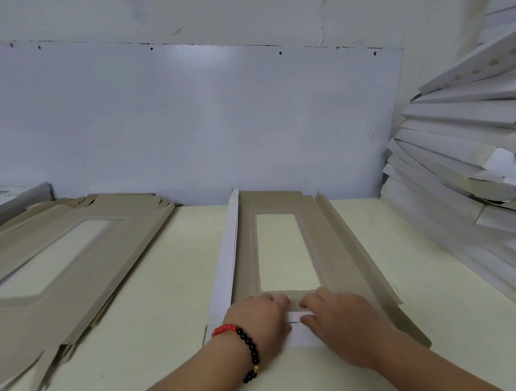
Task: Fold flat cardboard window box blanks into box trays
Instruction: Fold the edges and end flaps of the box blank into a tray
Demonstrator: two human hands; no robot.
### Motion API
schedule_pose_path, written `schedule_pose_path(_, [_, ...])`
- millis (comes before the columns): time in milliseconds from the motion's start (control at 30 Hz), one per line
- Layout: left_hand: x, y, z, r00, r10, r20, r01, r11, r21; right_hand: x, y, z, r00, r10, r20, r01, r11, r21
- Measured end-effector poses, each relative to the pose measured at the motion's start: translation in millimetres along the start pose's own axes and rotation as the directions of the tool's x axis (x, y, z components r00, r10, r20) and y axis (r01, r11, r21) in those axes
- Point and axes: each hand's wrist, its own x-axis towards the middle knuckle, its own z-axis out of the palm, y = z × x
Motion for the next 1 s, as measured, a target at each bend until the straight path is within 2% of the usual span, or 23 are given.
schedule_pose_path(100, [4, 4, 15, 0.992, 0.023, -0.126, -0.022, 1.000, 0.012, 5, -14, 12, 0.998, 0.009, -0.065, -0.009, 1.000, 0.000])
schedule_pose_path(200, [3, 7, 21, 0.979, 0.056, -0.194, -0.045, 0.997, 0.063, 5, -19, 26, 0.998, -0.031, 0.055, 0.026, 0.996, 0.090])
schedule_pose_path(267, [0, 6, 19, 0.984, 0.059, -0.168, -0.037, 0.991, 0.132, 2, -15, 31, 0.990, -0.020, 0.140, 0.000, 0.990, 0.144])
schedule_pose_path(400, [-5, -6, 12, 0.999, 0.041, -0.033, -0.027, 0.940, 0.339, -6, 5, 33, 0.961, 0.043, 0.274, -0.066, 0.995, 0.076])
schedule_pose_path(567, [-18, -23, 9, 0.998, -0.056, -0.002, 0.051, 0.902, 0.429, -20, 29, 34, 0.933, 0.166, 0.318, -0.154, 0.986, -0.063])
schedule_pose_path(633, [-23, -28, 9, 0.995, -0.096, -0.011, 0.091, 0.896, 0.435, -25, 34, 33, 0.941, 0.224, 0.253, -0.200, 0.973, -0.119])
schedule_pose_path(667, [-24, -30, 10, 0.996, -0.083, -0.042, 0.093, 0.900, 0.426, -29, 37, 31, 0.966, 0.220, 0.138, -0.204, 0.972, -0.119])
schedule_pose_path(700, [-27, -31, 9, 0.995, -0.046, -0.083, 0.076, 0.910, 0.409, -33, 37, 24, 0.980, 0.199, 0.015, -0.195, 0.973, -0.122])
schedule_pose_path(733, [-30, -30, 5, 0.992, 0.010, -0.122, 0.040, 0.915, 0.402, -37, 37, 18, 0.978, 0.204, -0.044, -0.207, 0.972, -0.107])
schedule_pose_path(800, [-38, -27, -1, 0.966, 0.148, -0.212, -0.056, 0.920, 0.388, -42, 36, 16, 0.980, 0.089, -0.179, -0.109, 0.989, -0.104])
schedule_pose_path(900, [-41, -31, -3, 0.910, 0.356, -0.211, -0.269, 0.897, 0.352, -45, 32, 15, 0.984, -0.058, -0.166, 0.051, 0.998, -0.046])
schedule_pose_path(1000, [-44, -43, -5, 0.912, 0.388, -0.132, -0.342, 0.897, 0.279, -45, 33, 11, 0.994, -0.104, -0.041, 0.104, 0.995, 0.004])
